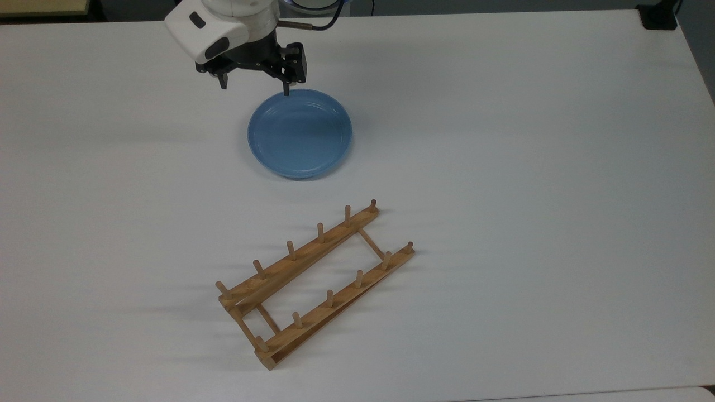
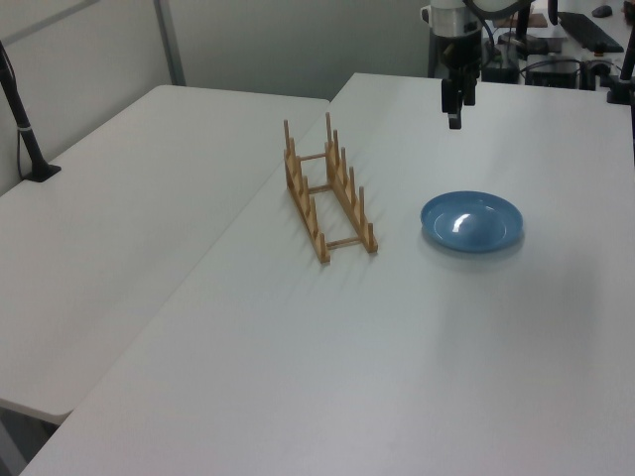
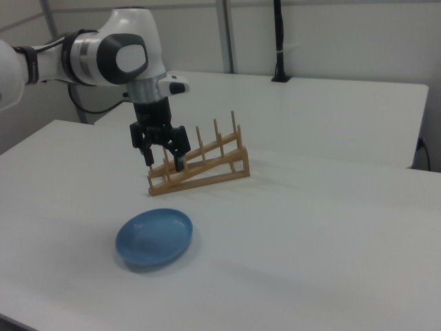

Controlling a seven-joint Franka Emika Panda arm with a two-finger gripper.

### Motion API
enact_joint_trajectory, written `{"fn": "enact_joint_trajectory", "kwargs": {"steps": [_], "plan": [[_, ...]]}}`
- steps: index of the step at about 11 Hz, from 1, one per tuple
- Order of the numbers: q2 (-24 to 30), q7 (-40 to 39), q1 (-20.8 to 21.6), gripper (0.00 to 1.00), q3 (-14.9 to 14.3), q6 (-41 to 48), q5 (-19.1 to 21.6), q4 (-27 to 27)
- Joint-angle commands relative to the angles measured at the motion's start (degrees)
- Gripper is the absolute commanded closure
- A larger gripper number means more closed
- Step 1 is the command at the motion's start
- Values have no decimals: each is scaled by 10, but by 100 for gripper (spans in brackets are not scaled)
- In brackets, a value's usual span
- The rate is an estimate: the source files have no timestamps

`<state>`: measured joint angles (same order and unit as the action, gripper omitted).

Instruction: Place plate in plate rack

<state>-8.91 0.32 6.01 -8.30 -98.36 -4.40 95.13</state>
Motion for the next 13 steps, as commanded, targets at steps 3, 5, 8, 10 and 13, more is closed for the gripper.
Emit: {"fn": "enact_joint_trajectory", "kwargs": {"steps": [3,5,8,10,13], "plan": [[-33,-23,0,0,-3,3,15,-6],[-68,-30,-2,0,-2,-1,27,-6],[-94,-84,-8,0,-2,-5,90,-6],[-120,-115,-16,2,-2,-24,120,-5],[-130,-139,-33,5,-3,-59,114,-1]]}}
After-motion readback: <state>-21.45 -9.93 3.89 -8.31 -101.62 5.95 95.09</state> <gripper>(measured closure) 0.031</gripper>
